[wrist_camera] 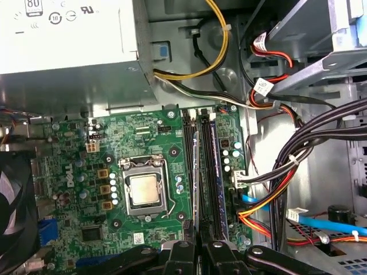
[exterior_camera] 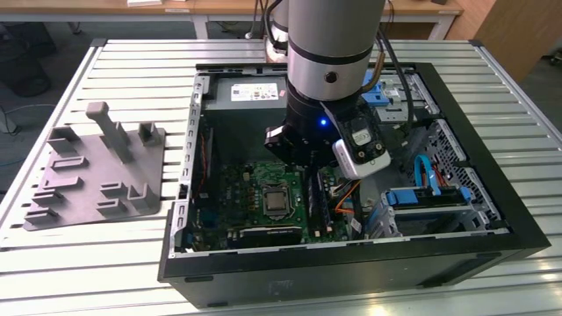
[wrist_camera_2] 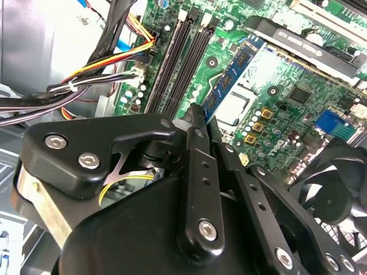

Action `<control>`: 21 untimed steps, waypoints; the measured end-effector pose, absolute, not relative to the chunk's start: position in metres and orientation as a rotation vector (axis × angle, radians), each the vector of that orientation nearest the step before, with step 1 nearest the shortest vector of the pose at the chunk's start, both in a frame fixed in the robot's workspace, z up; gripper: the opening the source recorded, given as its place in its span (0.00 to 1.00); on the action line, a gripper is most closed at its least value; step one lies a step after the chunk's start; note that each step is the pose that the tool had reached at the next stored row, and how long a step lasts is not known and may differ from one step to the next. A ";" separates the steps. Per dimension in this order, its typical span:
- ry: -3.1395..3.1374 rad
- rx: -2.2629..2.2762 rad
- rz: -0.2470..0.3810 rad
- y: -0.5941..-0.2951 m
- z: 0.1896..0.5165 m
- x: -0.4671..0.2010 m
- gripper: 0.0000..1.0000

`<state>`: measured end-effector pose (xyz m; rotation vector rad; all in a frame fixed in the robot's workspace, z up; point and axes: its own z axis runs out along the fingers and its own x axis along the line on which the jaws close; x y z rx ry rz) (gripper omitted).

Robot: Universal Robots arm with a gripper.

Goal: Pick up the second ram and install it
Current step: 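Insert the second ram into the second slot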

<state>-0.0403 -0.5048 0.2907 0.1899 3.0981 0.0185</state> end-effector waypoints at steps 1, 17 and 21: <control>3.098 0.190 0.019 -0.505 0.291 -0.040 0.14; 3.100 0.192 0.126 -0.505 0.281 -0.040 0.14; 3.100 0.192 0.126 -0.505 0.278 -0.040 0.14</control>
